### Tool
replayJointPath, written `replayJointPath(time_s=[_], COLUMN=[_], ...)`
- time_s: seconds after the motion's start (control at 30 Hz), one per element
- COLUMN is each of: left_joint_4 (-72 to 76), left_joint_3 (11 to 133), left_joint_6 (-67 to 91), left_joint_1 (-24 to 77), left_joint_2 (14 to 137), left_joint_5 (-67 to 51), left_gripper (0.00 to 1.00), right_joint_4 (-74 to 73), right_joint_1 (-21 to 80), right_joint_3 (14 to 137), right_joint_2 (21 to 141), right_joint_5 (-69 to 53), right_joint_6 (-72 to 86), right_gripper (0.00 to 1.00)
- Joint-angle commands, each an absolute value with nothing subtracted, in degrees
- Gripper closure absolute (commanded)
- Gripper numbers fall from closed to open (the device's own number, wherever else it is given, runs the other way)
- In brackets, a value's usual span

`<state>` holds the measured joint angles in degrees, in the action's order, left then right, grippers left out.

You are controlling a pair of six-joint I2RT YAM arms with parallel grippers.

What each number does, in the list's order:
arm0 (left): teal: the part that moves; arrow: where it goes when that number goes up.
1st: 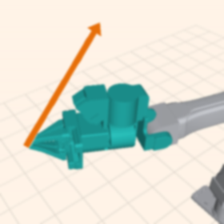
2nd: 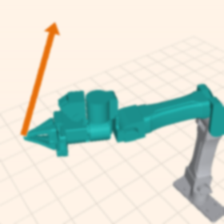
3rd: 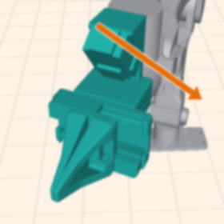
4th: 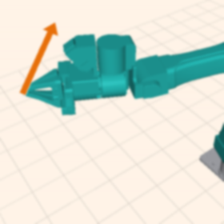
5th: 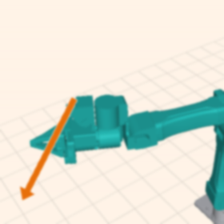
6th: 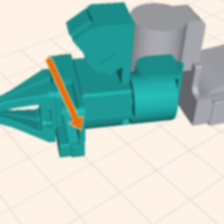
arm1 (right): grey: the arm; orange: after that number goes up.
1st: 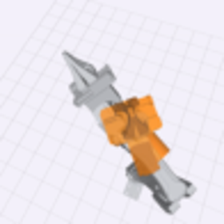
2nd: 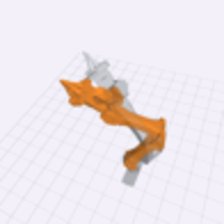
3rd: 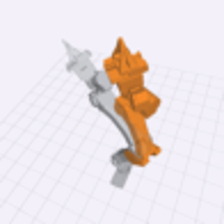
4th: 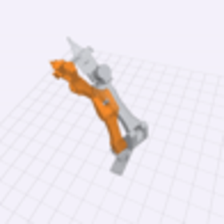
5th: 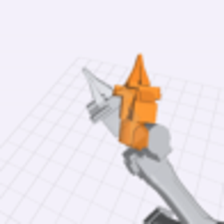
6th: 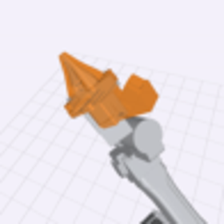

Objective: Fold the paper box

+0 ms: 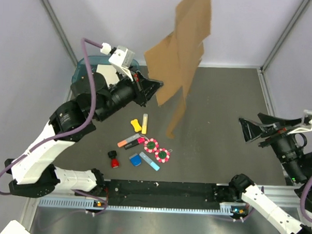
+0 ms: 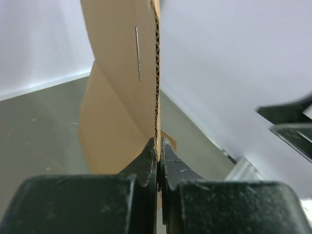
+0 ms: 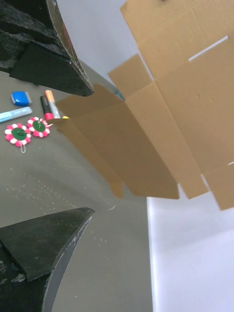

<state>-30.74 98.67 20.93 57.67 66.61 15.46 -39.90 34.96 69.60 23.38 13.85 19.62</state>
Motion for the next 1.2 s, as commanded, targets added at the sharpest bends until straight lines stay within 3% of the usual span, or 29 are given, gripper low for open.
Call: replayJointPath(time_s=[0.0,0.17,0.3,0.5,0.67,0.9,1.17], left_joint_4=[-35.0,-39.0,-40.6,-43.8,-48.2,-58.5,-51.2], left_joint_3=[105.3,106.8,102.1,92.7,91.8,105.6,115.9], left_joint_6=[21.1,25.1,26.6,22.6,13.7,6.4,-7.1], left_joint_1=[57.3,52.8,43.4,36.2,35.2,35.2,35.0], left_joint_2=[67.3,67.6,67.9,77.0,88.7,109.5,116.1], left_joint_5=[-6.6,-15.9,-20.8,-12.7,-4.8,-1.4,-0.5], left_gripper=[1.0,1.0,1.0,1.0,1.0,1.0,1.0], right_joint_4=[-39.8,-41.7,-42.5,-42.5,-42.3,-38.1,-35.9], right_joint_1=[34.7,34.7,34.7,34.7,34.6,34.6,34.7], right_joint_3=[73.7,75.1,74.0,69.3,63.2,53.4,50.0], right_joint_2=[23.5,23.5,23.1,22.2,21.6,21.2,24.3], right_joint_5=[14.1,16.2,17.4,18.8,18.3,16.6,13.7], right_joint_6=[19.8,19.3,18.0,17.1,18.2,21.0,21.6], right_gripper=[0.01,0.01,0.01,0.01,0.01,0.01,0.01])
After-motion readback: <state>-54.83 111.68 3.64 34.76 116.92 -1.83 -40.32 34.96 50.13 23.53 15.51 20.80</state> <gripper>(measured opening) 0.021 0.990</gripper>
